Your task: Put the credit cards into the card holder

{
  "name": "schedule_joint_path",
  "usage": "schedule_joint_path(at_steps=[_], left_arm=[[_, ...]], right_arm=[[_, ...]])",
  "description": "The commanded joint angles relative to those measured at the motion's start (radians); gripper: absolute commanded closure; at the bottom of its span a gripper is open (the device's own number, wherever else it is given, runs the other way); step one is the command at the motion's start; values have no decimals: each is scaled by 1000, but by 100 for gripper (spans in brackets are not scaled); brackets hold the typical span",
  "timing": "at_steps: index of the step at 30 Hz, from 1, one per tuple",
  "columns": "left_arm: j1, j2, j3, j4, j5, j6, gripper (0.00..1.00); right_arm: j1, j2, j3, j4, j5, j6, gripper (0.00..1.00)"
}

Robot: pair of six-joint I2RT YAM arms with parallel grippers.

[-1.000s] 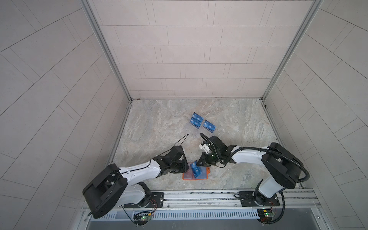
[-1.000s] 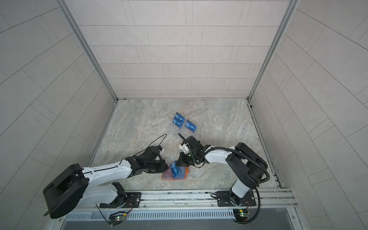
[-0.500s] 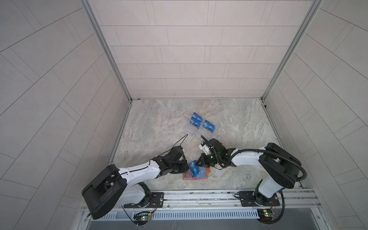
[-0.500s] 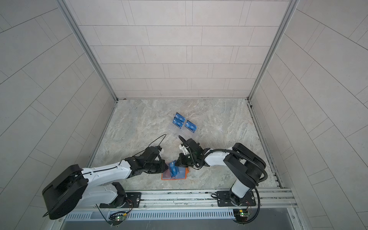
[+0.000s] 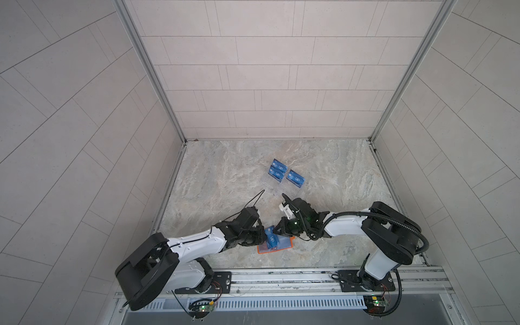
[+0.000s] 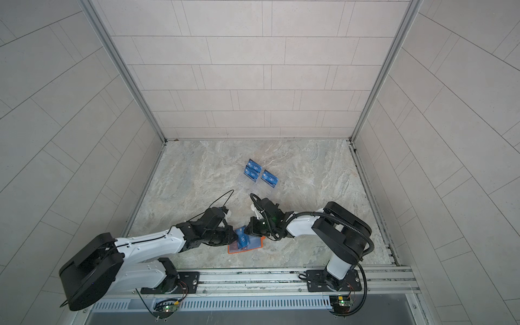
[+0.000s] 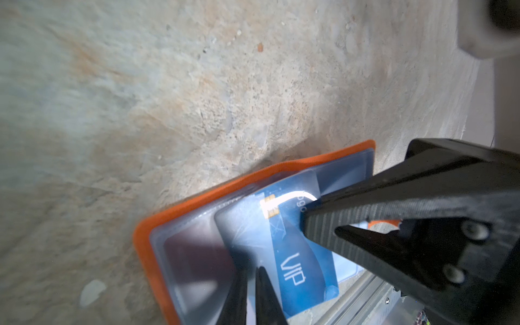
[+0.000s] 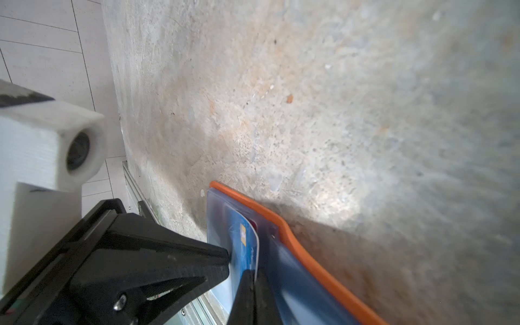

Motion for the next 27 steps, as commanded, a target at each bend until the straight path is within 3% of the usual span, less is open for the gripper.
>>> schedule_joint_path(at_steps=[1,5,7,12,27], left_arm=[[-2,-36,23,-94,-17,-16,83],[9,-61,68,-215,-76,-10,71],[18,-71,78,-251,-89,-8,70],[23,-100,85,-312,-143,6,59],[26,-15,23,-131,-58,18,57]], right_arm=[[8,-19,-10,-116,87,4,94],[28,-52,44,-277,87,-67,74],[38,-69,74,-356,96,-101,68],[40,-94,110,-461,112,-143,65],[95,-23,183,-464,74,-123,65]])
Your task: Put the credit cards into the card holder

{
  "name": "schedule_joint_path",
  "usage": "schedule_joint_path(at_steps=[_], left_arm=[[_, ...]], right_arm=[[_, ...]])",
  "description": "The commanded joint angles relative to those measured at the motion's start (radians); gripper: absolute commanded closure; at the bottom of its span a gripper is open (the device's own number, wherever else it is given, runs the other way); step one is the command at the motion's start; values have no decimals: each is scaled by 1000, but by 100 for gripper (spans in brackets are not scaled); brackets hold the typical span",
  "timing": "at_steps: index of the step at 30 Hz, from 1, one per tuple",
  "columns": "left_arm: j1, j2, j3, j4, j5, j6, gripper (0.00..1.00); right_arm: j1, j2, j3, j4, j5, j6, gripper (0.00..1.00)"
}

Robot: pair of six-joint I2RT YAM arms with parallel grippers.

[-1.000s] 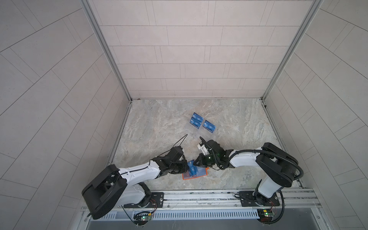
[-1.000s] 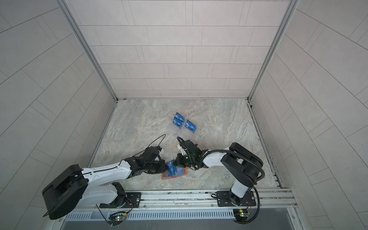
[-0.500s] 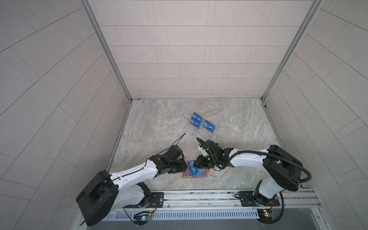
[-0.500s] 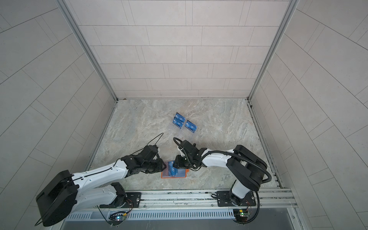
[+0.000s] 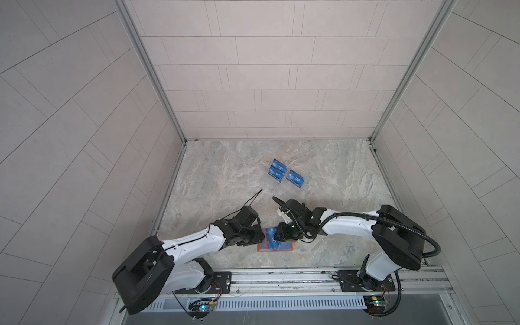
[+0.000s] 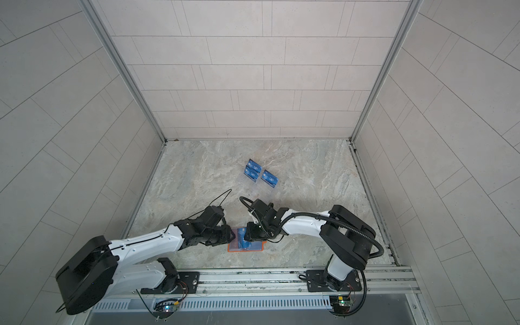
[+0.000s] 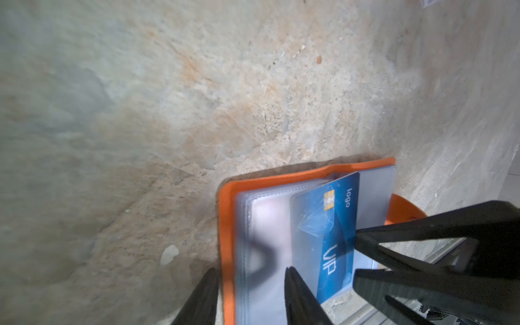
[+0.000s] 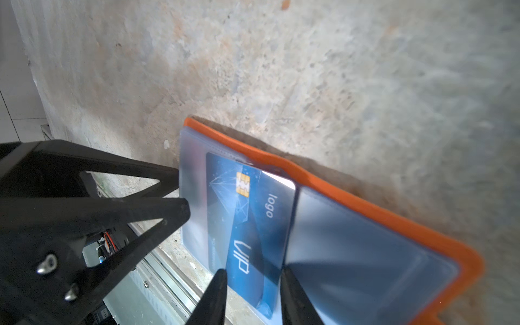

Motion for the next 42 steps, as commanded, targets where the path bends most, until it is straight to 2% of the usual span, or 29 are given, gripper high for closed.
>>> schedule_joint_path(at_steps=[1,8,16,21,25,31,39,42], left_arm=[[3,6,-28,46,20,6,57],[2,23,-69,132,44,-42,58],[2,-6,-76,125,37,-46,58],[2,1,-64,117,33,-41,58],[4,-22,-39,45,7,-14,56],[17,-89,-29,-42,-27,-2,41],[21,-49,-15,-33,27,-9,36],[21,-12,-5,-16,59,-12,34]], right_arm=[[16,26,24,-17,2,8,65],[18,56,53,25,-20,23,64],[19,78,44,123,-49,67,64],[18,60,30,120,-42,58,65],[12,10,34,26,10,7,65],[0,-16,55,-48,41,-54,76],[-8,42,70,-56,42,-110,88],[-15,61,64,-52,44,-125,89]])
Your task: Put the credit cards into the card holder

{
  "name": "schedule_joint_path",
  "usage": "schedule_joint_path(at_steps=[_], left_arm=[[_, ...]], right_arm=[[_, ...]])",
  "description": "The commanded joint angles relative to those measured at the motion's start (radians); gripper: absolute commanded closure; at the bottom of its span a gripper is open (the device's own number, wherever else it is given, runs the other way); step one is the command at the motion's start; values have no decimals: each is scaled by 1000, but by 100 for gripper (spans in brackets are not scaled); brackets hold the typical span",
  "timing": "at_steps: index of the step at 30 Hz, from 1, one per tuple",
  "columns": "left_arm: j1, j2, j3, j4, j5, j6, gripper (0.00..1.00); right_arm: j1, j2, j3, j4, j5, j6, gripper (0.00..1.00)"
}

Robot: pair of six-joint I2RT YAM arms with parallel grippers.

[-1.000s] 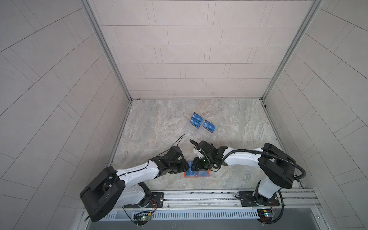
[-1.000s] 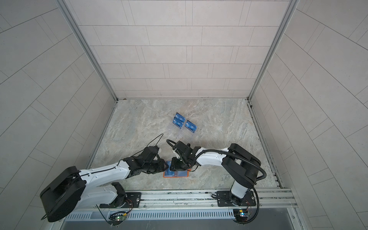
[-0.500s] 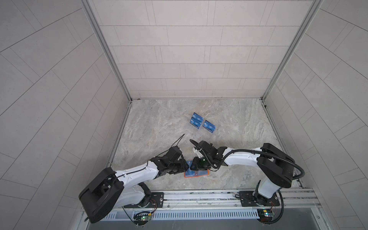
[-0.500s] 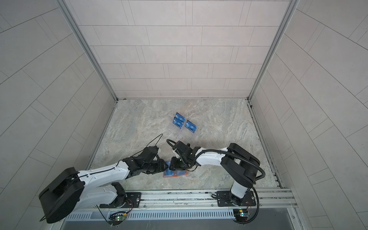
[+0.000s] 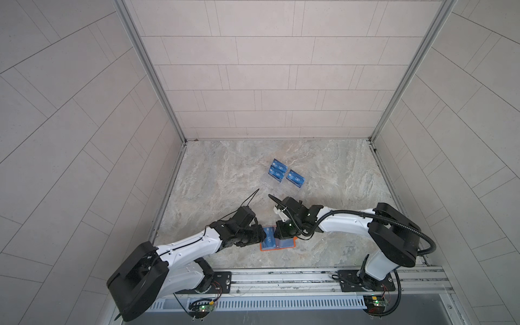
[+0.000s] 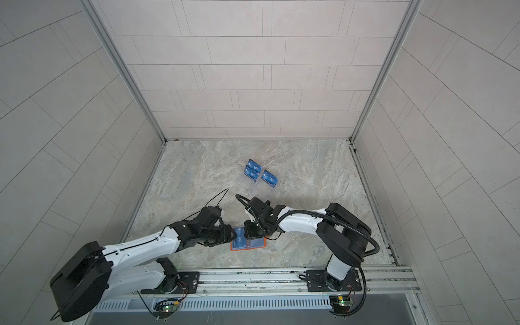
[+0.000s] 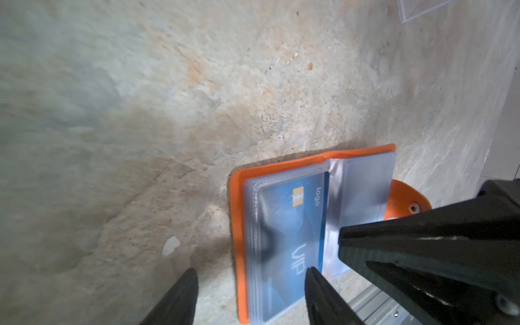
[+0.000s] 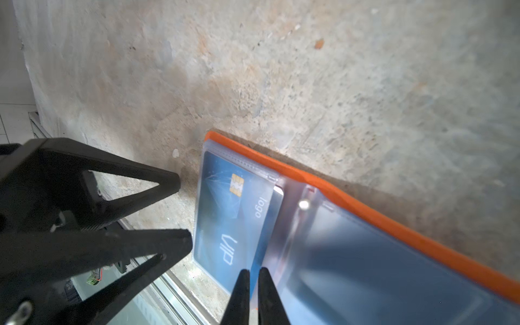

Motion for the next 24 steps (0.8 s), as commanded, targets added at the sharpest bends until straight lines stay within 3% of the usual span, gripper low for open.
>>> schedule_joint_path(at_steps=[1,11,24], left_arm=[[3,42,17,-18,37,2,34],[3,67,43,-53,45,0,30],[-5,140,39,33,124,-38,29]], right_arm=[[-10,28,5,-14,22,-31,89],[-48,26,-79,2,21,-20,91],[-84,59,-128,5,17,10,95]])
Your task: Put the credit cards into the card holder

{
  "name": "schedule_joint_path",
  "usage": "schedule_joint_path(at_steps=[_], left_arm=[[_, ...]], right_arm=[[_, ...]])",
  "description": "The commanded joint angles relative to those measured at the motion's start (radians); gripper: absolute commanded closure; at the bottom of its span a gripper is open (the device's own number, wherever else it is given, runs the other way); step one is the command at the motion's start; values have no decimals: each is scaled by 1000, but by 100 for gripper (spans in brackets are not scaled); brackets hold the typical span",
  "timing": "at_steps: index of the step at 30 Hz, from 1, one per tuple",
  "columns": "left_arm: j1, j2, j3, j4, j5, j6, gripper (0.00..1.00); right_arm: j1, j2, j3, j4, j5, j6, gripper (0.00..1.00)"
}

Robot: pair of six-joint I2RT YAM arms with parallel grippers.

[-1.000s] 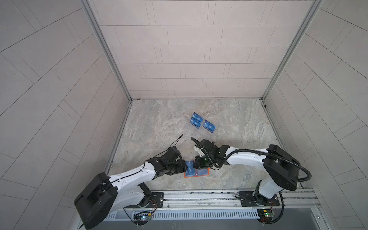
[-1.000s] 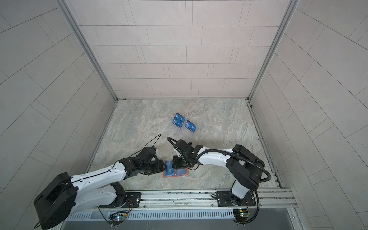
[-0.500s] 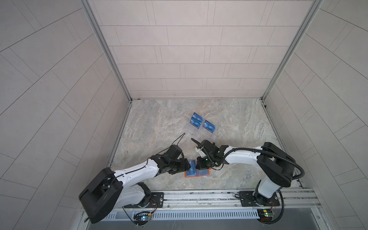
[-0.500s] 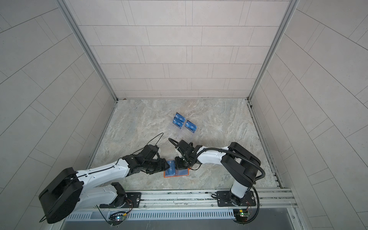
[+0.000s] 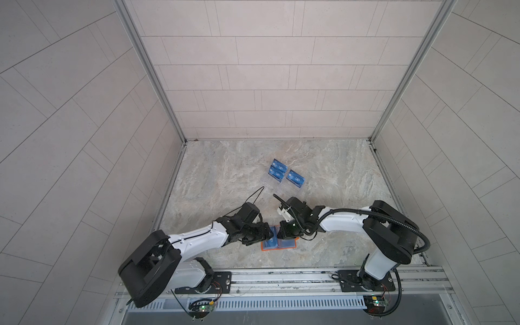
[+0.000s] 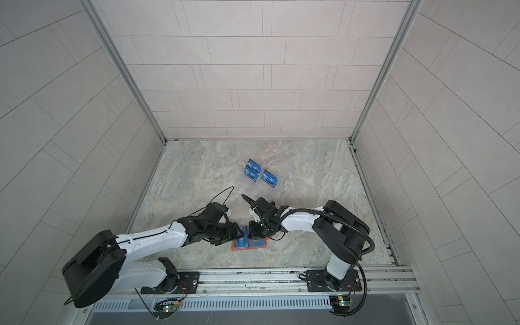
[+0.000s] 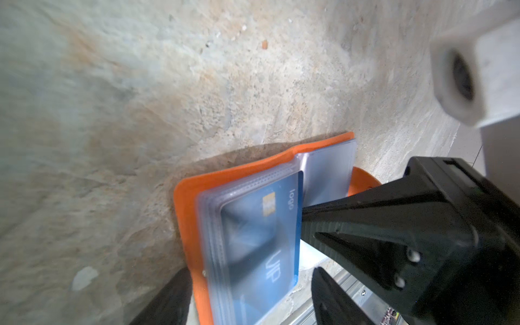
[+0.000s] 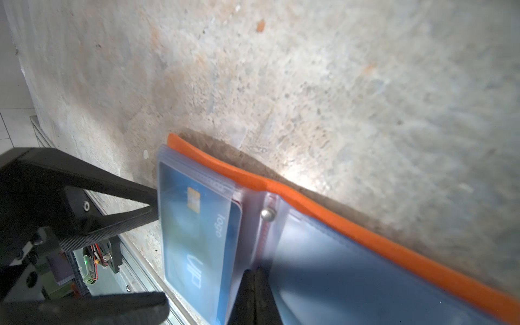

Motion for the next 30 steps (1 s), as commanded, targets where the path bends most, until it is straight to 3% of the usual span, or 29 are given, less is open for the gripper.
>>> schedule_joint_path(at_steps=[1,16,30], left_arm=[[-5,22,-13,-39,8,-13,29],[-11,-122,48,25,47,-55,32],[-30,-63,80,-27,60,-26,37]], right_arm=[[-24,34,-54,-80,81,19,95],[-30,58,-33,-48,49,4,95],[-30,50,-26,-36,45,0,95]])
